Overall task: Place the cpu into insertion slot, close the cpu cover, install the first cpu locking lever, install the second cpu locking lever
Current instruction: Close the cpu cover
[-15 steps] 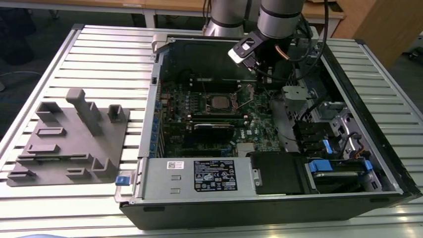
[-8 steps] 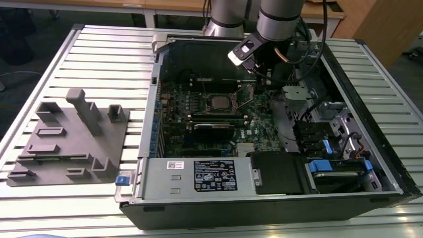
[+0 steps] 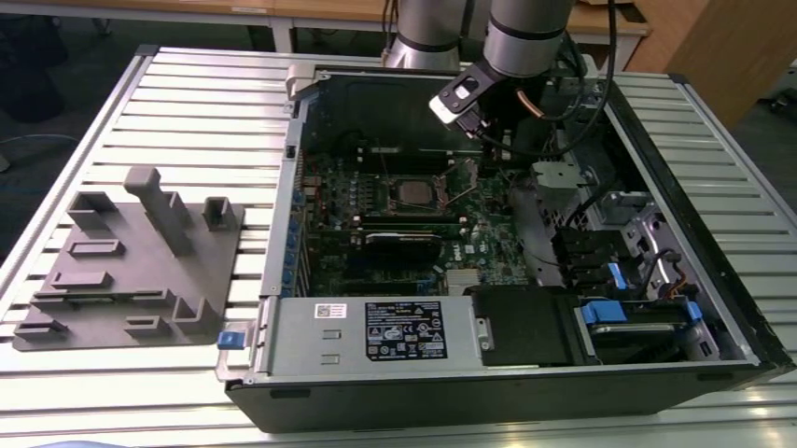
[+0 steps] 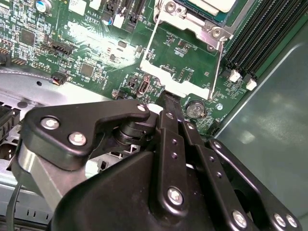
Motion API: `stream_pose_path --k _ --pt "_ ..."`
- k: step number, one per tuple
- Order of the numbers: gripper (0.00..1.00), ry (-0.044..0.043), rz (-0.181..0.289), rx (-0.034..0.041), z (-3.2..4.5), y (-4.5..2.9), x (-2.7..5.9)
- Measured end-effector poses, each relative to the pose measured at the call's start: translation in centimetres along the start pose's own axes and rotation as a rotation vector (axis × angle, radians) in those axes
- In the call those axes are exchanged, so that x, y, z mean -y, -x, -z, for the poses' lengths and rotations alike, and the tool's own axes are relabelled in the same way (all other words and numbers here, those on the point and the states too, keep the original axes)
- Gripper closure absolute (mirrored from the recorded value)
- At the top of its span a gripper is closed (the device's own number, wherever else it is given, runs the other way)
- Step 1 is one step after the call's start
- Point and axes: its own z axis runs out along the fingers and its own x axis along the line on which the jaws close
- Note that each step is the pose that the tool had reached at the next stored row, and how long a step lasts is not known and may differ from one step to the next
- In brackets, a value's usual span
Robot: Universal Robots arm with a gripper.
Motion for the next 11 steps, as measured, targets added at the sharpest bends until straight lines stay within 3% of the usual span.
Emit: stream_pose_path --k 5,11 --pt "0.89 0.0001 0.0 -0.0002 0.01 0.02 0.2" --pt "0.89 0.0003 0.0 -0.0001 0.04 0.08 1.03"
